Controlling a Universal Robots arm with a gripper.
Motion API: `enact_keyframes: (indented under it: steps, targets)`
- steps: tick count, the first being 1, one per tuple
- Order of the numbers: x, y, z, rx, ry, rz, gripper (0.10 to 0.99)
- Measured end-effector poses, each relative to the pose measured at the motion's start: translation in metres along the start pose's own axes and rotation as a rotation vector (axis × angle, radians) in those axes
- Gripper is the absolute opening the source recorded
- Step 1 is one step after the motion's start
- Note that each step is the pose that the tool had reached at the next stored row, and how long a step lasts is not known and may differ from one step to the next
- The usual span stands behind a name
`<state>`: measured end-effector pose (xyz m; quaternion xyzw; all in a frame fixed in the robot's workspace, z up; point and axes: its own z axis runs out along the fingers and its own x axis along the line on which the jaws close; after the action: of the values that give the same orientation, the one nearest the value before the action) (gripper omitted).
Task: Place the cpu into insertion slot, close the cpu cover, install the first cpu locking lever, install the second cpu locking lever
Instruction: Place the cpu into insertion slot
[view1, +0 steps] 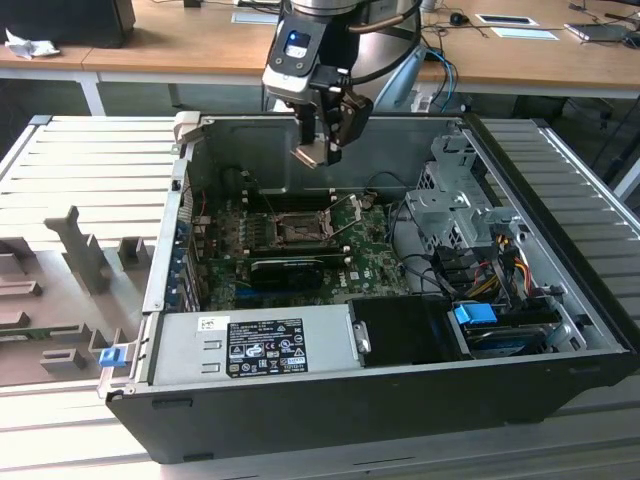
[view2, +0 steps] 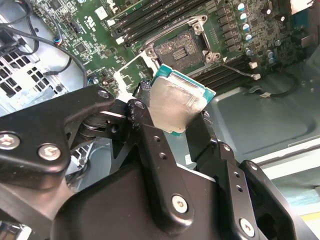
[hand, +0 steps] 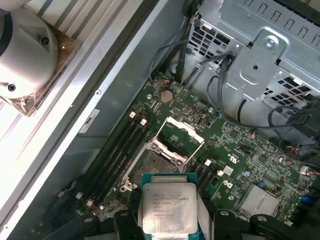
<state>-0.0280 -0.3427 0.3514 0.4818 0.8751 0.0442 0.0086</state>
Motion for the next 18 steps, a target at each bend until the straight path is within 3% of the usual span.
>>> enact_keyframes:
  steps: [9, 18]
  targets:
    - [0.0, -0.0001, 0.0011, -0.003, -0.0127, 0.14, 0.529]
    - [-0.0001, -0.0002, 0.0021, -0.006, -0.0218, 0.243, 0.529]
